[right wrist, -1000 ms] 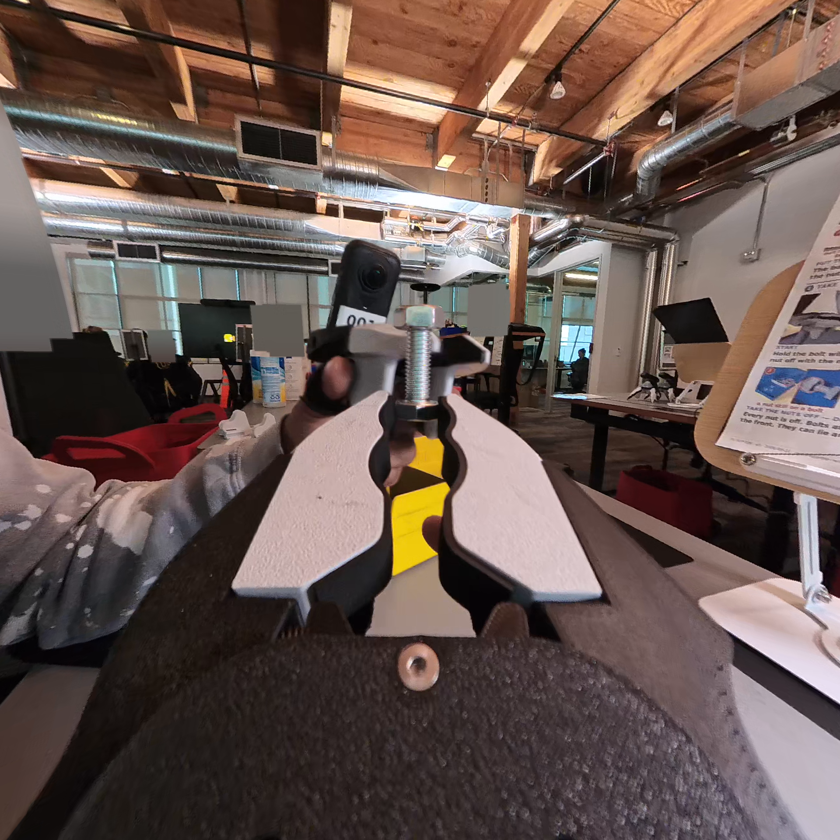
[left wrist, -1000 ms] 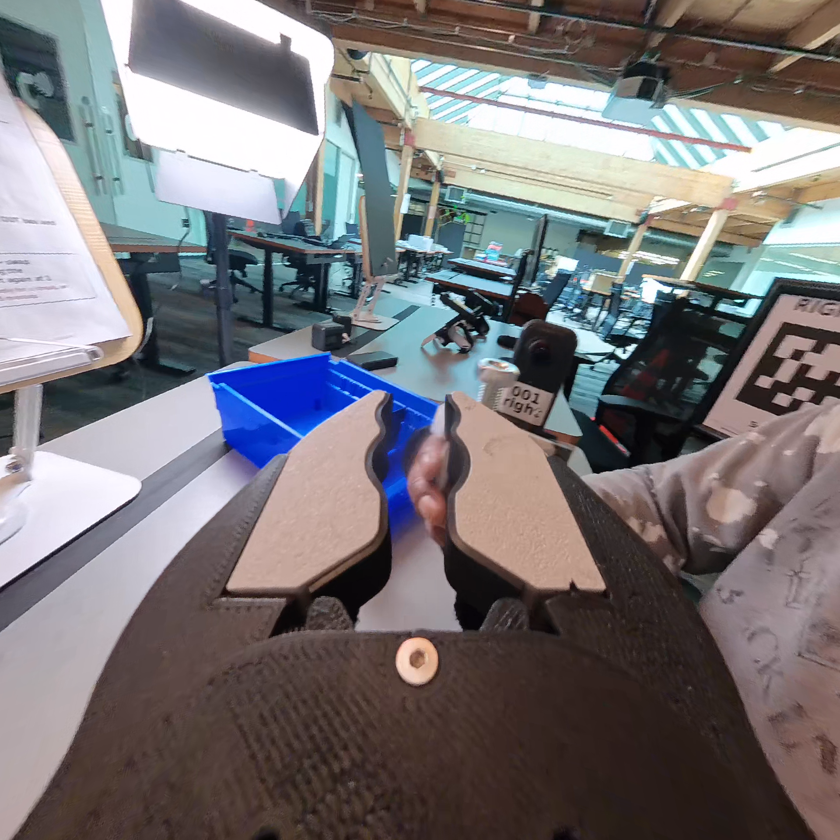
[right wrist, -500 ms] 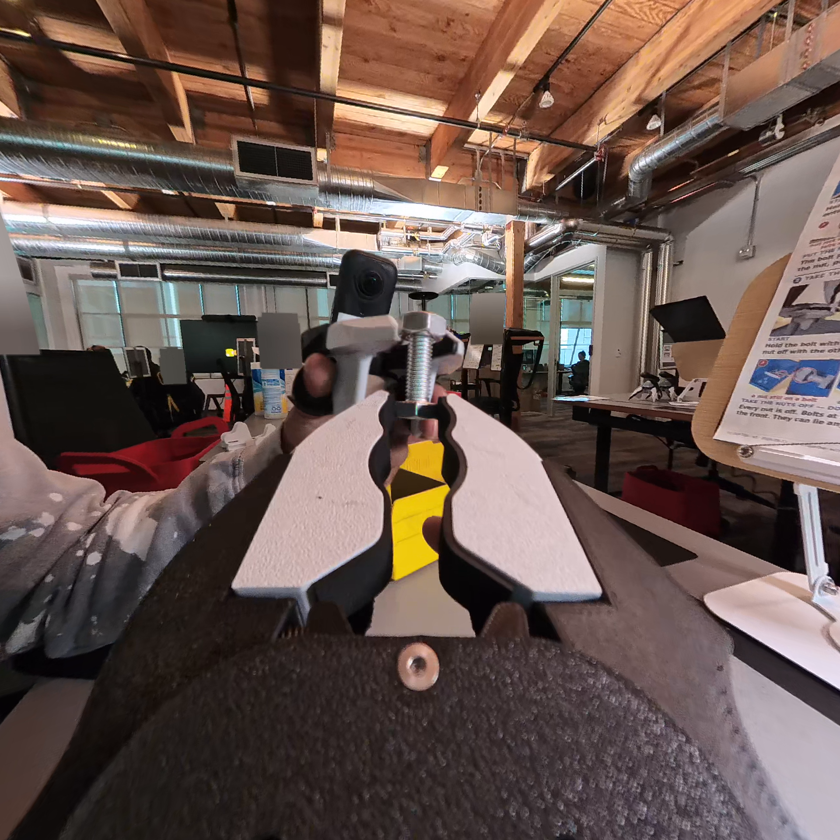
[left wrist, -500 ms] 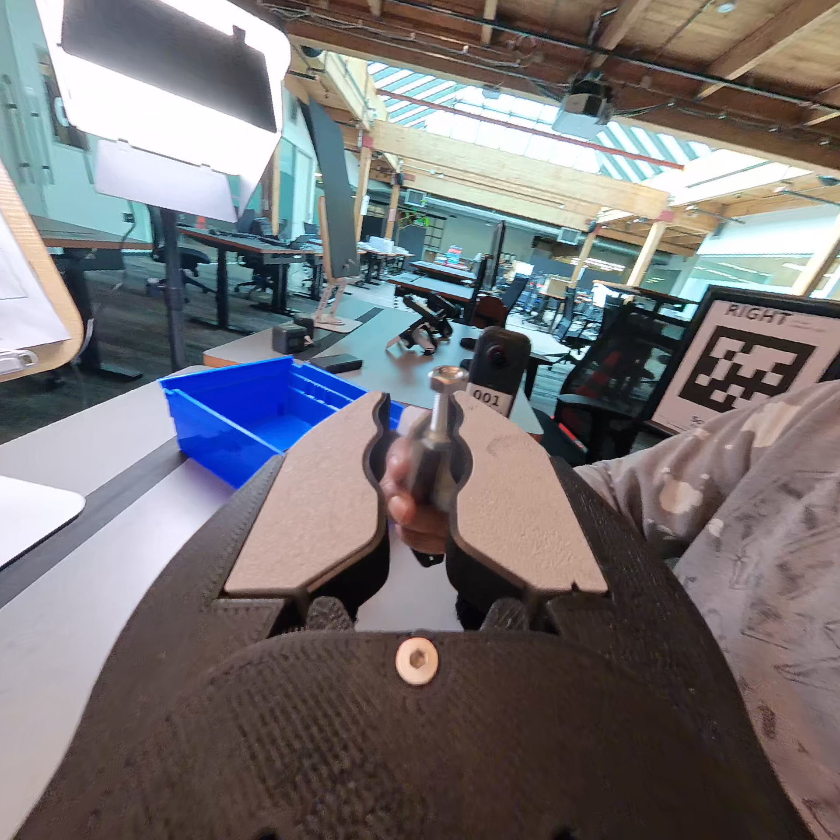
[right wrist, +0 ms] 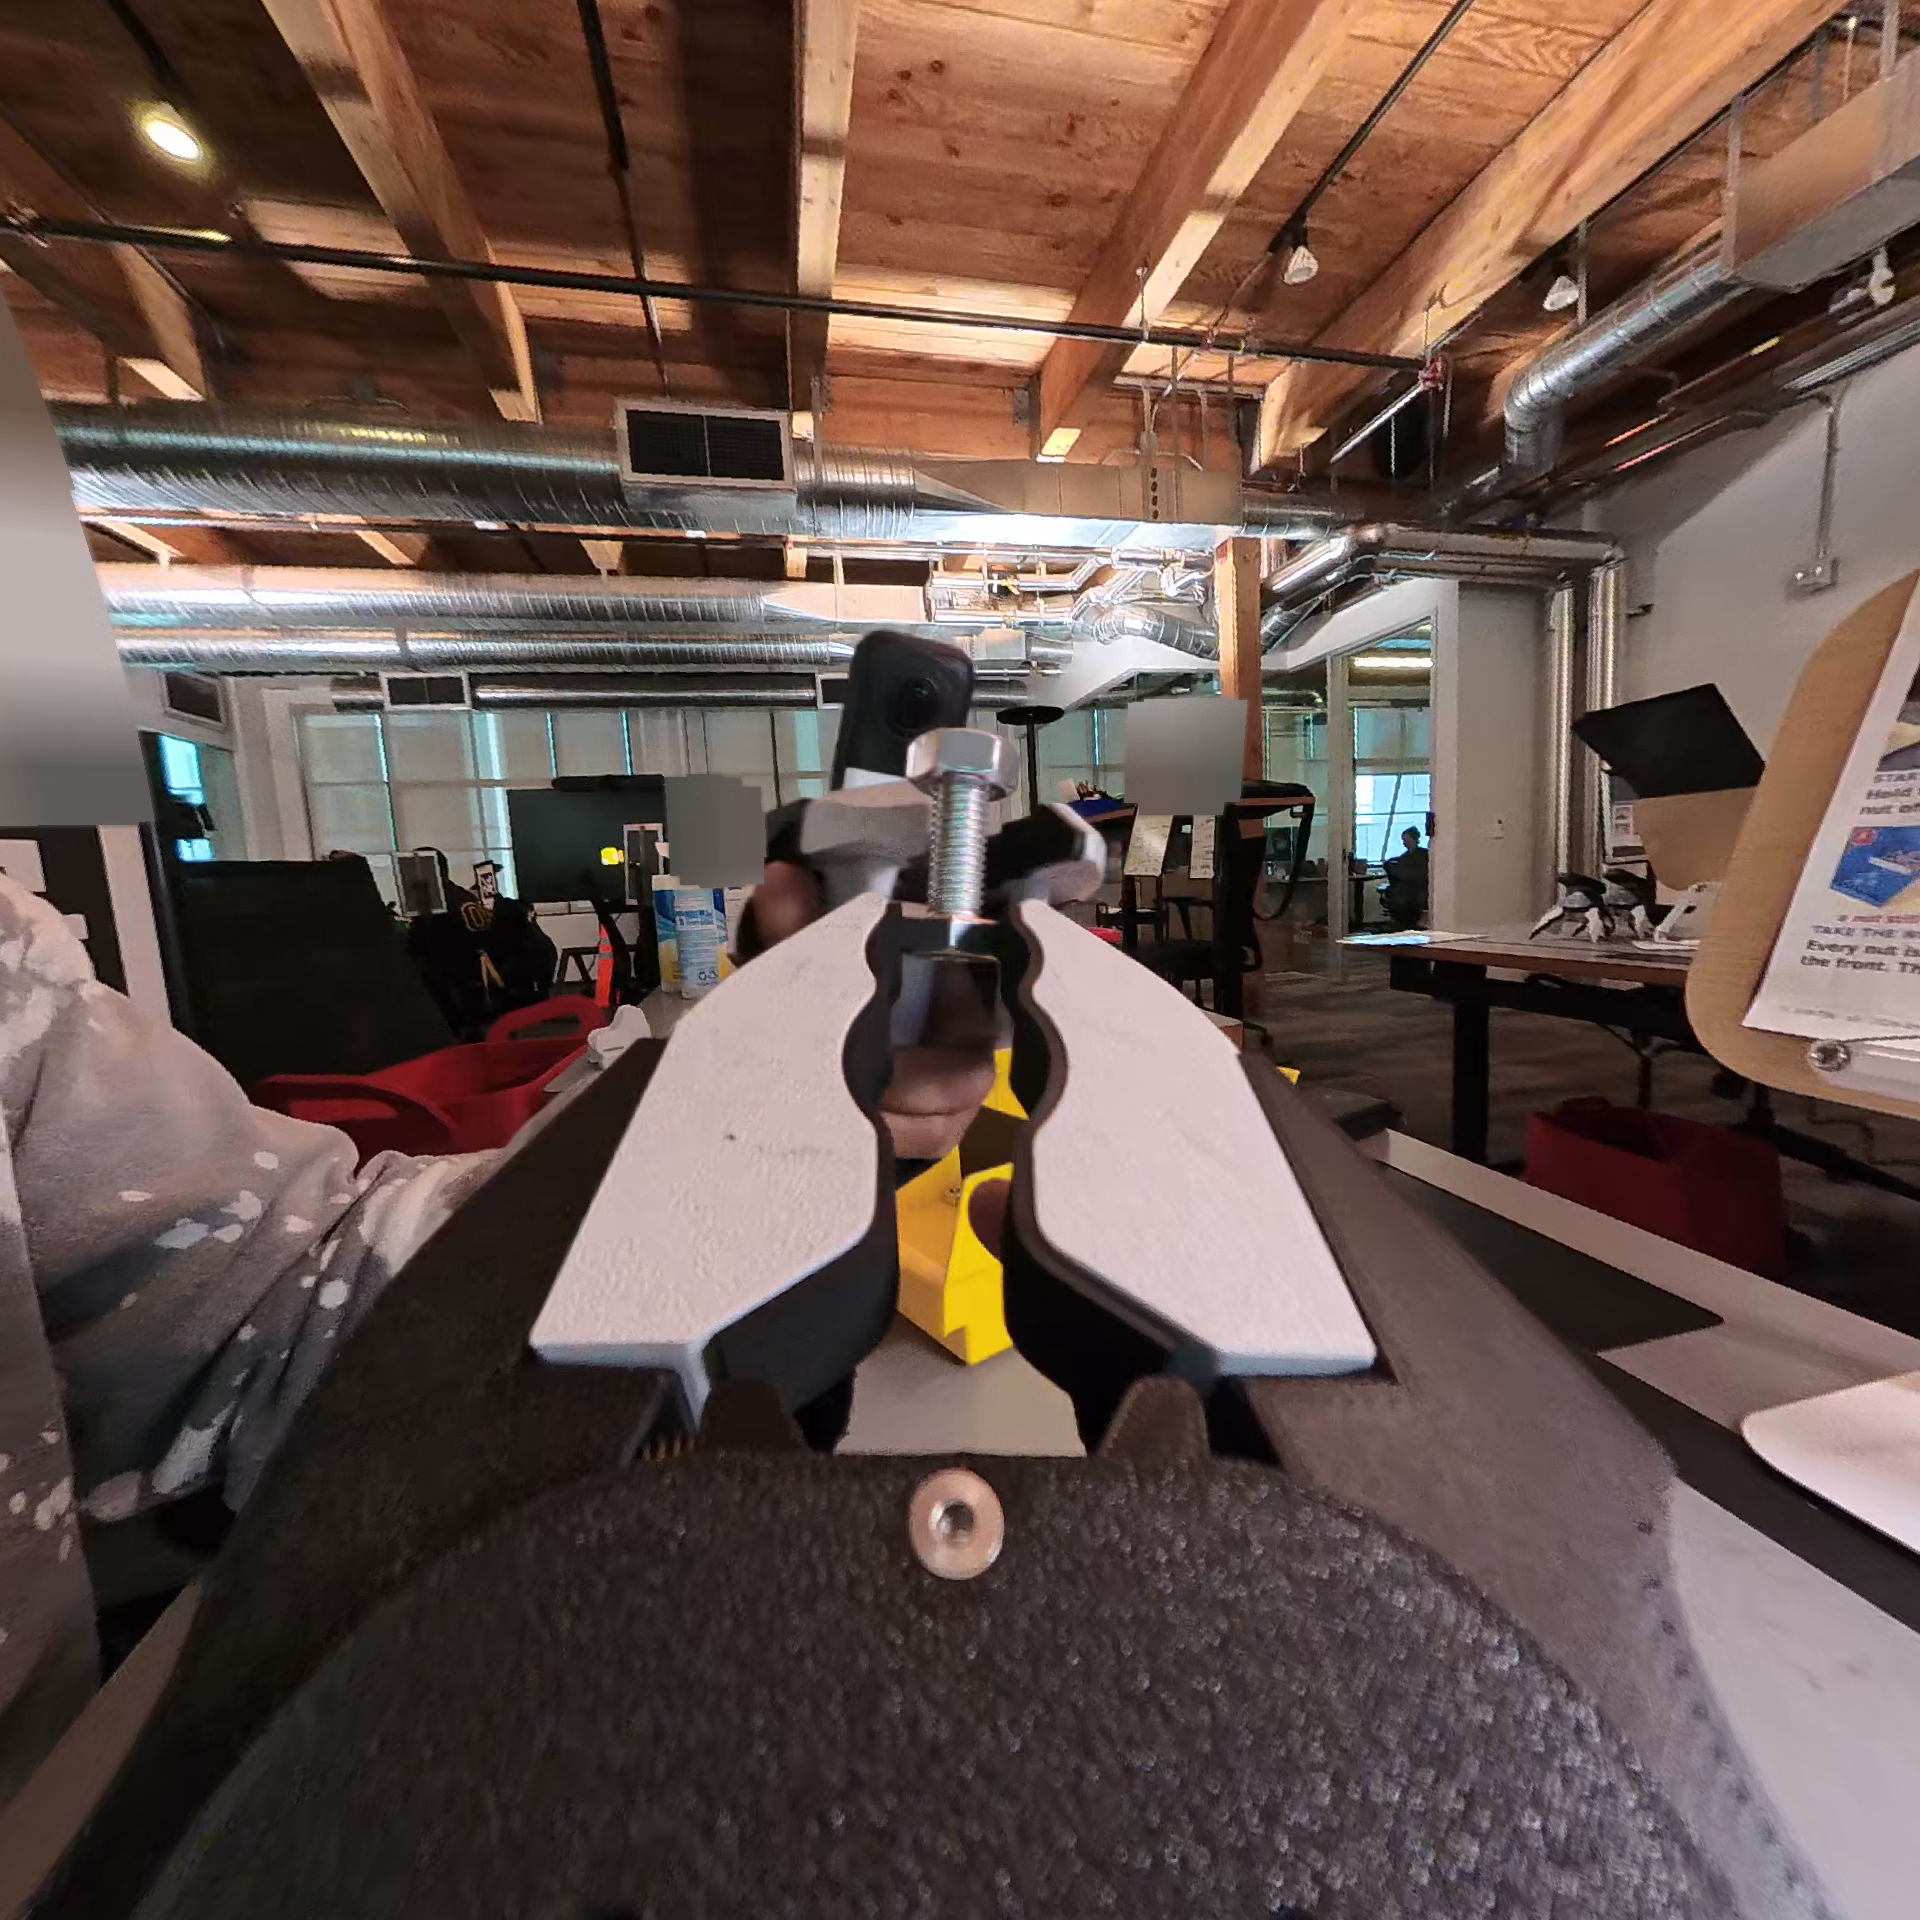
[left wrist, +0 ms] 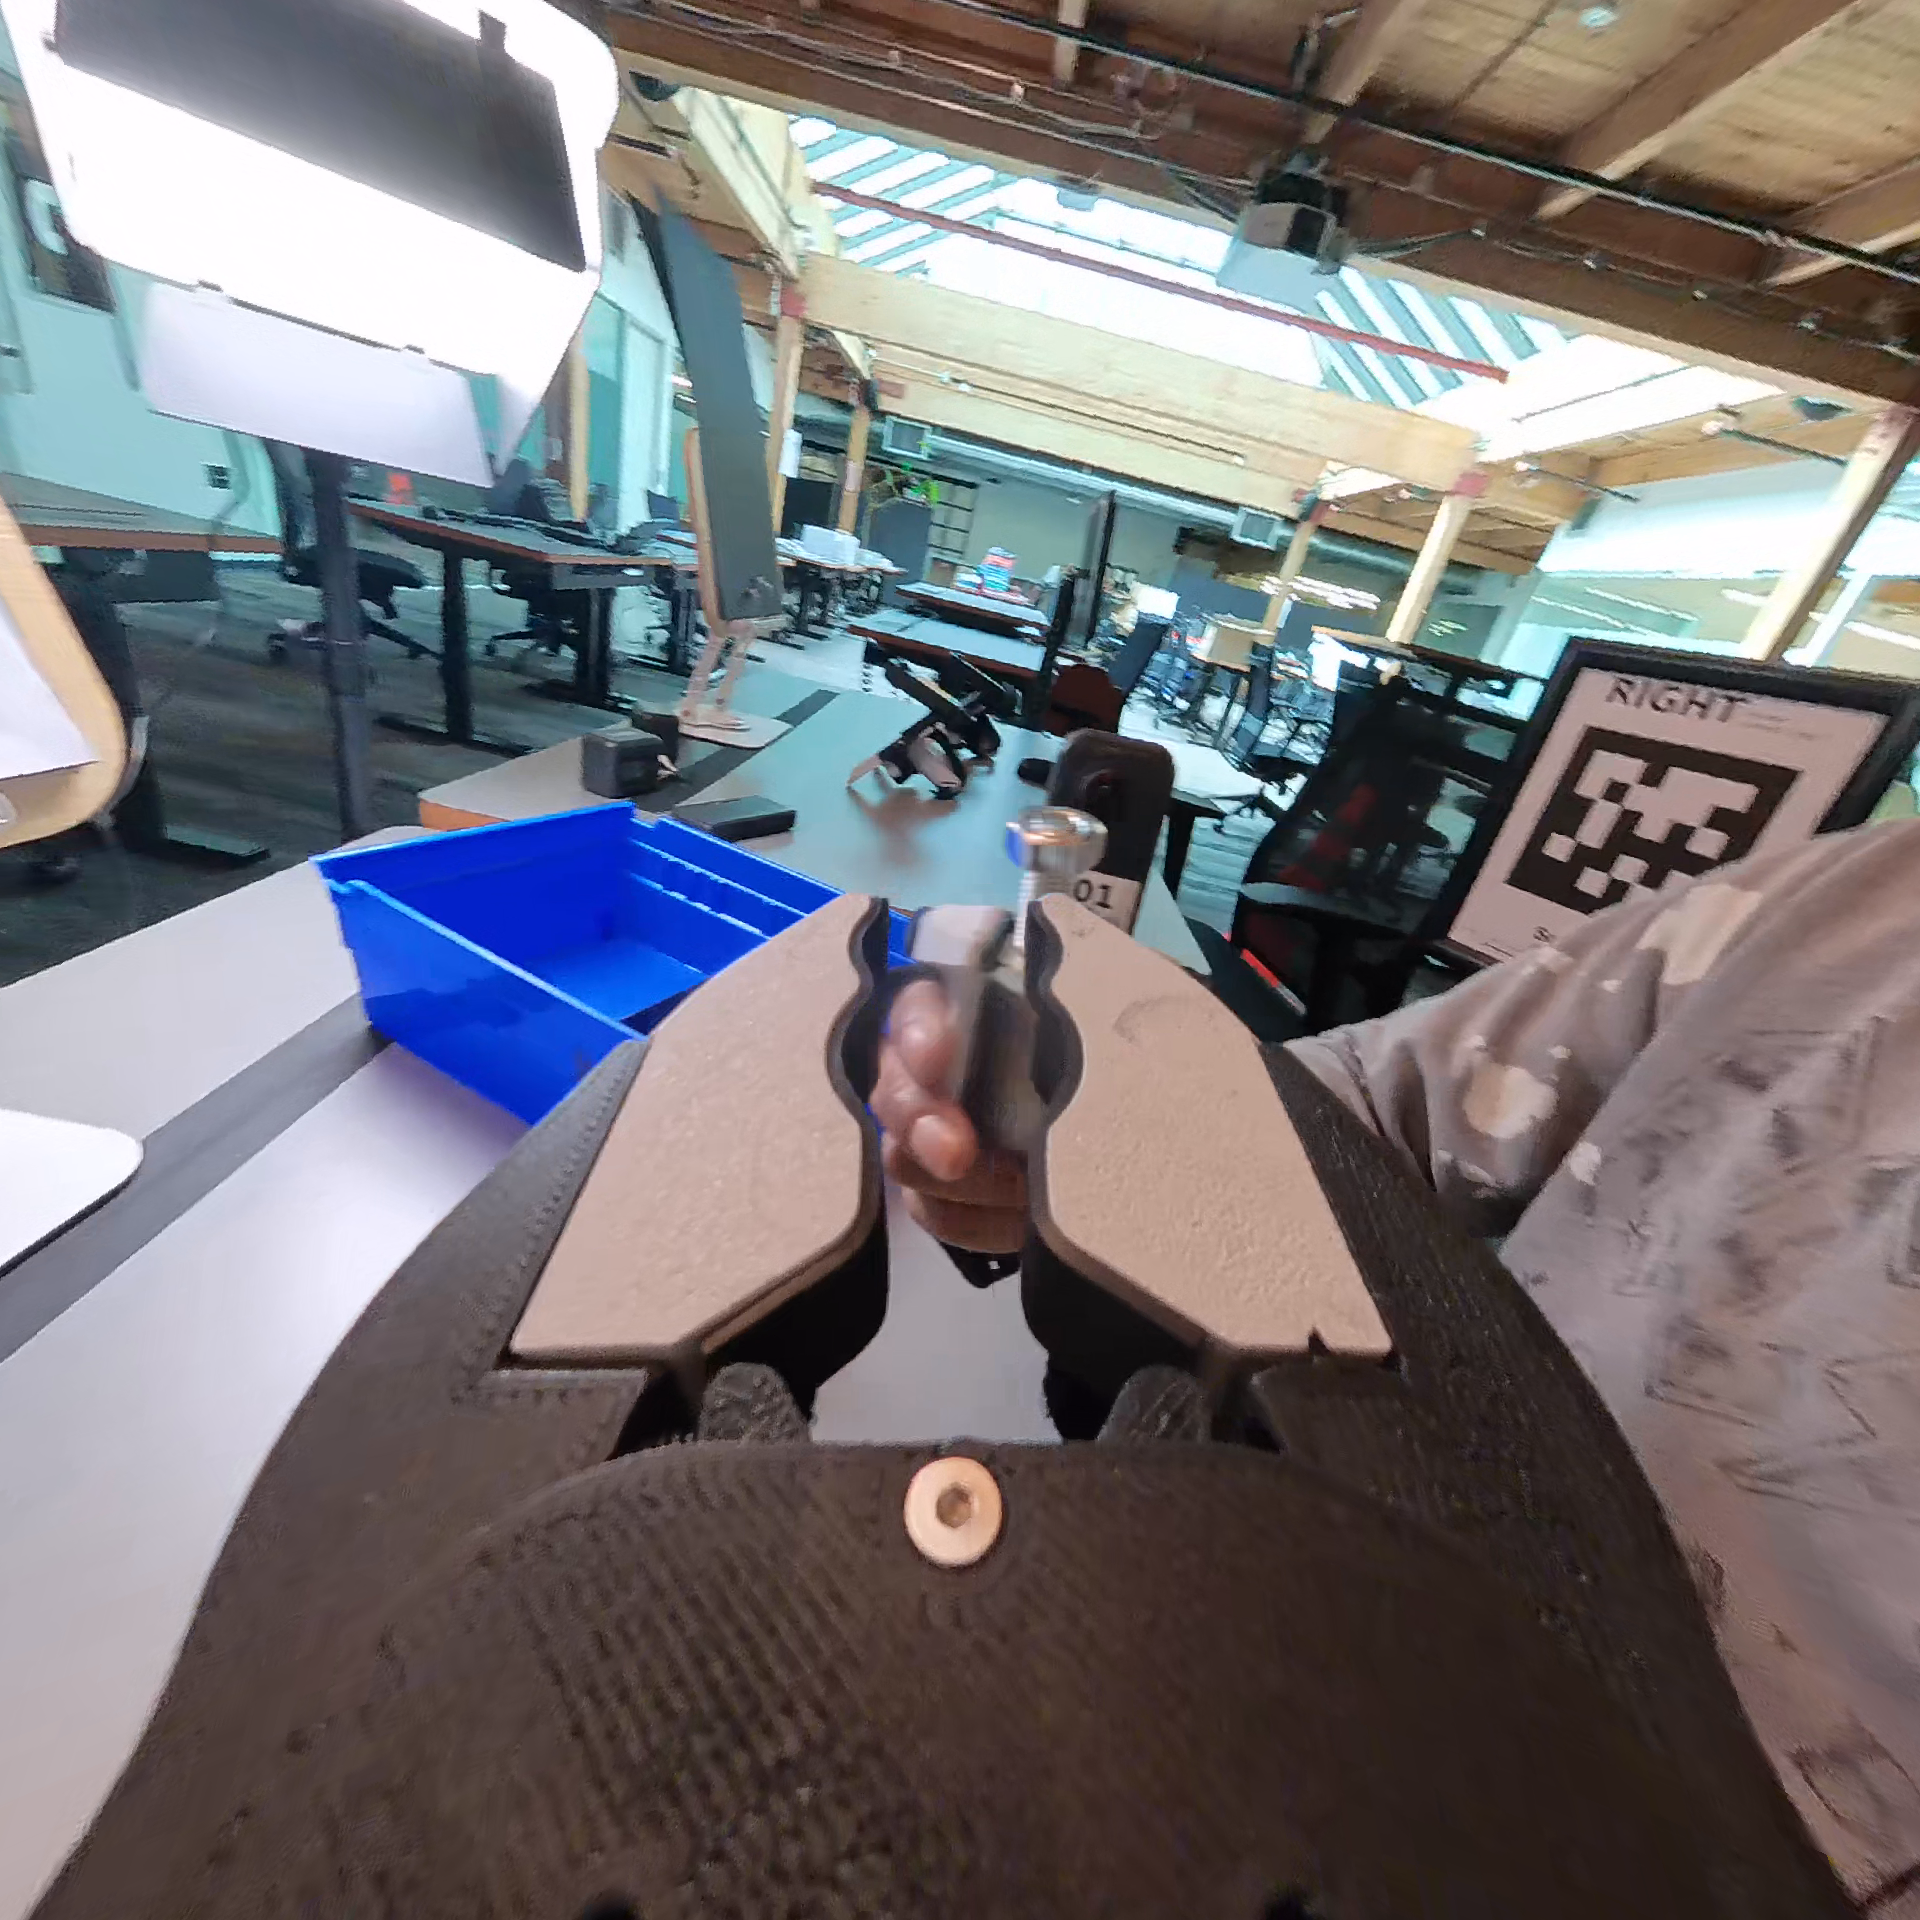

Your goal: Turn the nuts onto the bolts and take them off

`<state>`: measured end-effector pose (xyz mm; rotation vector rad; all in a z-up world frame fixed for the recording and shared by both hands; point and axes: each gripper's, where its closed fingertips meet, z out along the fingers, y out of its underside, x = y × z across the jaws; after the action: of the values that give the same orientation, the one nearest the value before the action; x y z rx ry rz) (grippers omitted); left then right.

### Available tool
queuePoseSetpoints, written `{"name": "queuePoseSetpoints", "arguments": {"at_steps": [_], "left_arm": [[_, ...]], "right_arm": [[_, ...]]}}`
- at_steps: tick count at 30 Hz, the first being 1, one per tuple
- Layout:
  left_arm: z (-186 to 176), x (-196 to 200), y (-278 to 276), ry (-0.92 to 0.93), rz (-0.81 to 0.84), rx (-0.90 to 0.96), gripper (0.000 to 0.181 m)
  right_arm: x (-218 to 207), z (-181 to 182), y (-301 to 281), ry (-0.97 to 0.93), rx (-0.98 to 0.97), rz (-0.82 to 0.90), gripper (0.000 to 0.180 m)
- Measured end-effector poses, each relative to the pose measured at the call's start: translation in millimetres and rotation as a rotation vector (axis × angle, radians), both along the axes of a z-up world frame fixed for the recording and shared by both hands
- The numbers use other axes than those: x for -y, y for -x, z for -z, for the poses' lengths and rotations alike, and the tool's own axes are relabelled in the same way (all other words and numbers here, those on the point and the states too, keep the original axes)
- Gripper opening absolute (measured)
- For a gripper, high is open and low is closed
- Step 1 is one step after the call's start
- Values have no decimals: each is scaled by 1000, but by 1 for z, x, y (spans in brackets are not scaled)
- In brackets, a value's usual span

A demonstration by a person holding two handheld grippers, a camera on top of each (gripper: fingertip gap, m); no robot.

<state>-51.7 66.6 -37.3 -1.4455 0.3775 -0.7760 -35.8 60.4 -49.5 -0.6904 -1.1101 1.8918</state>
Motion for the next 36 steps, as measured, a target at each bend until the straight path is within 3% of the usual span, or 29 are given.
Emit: {"name": "queuePoseSetpoints", "arguments": {"at_steps": [4, 17, 23, 25, 28, 36], "left_arm": [[4, -1, -19, -14, 51, -21, 24], [20, -10, -15, 29, -7, -102, 18], [11, -1, -14, 7, 62, -48, 29], [8, -8, 9, 9, -47, -7, 14], [7, -5, 19, 18, -47, 17, 20], [9, -3, -17, 16, 31, -46, 30]], "right_arm": [[-1, 12, 7, -5, 40, 10, 18], [-2, 33, 22, -138, 173, 122, 18], [6, 22, 12, -122, 117, 55, 18], [6, 11, 4, -77, 69, 9, 18], [4, 6, 1, -82, 55, 19, 18], [4, 17, 10, -100, 97, 63, 18]]}}
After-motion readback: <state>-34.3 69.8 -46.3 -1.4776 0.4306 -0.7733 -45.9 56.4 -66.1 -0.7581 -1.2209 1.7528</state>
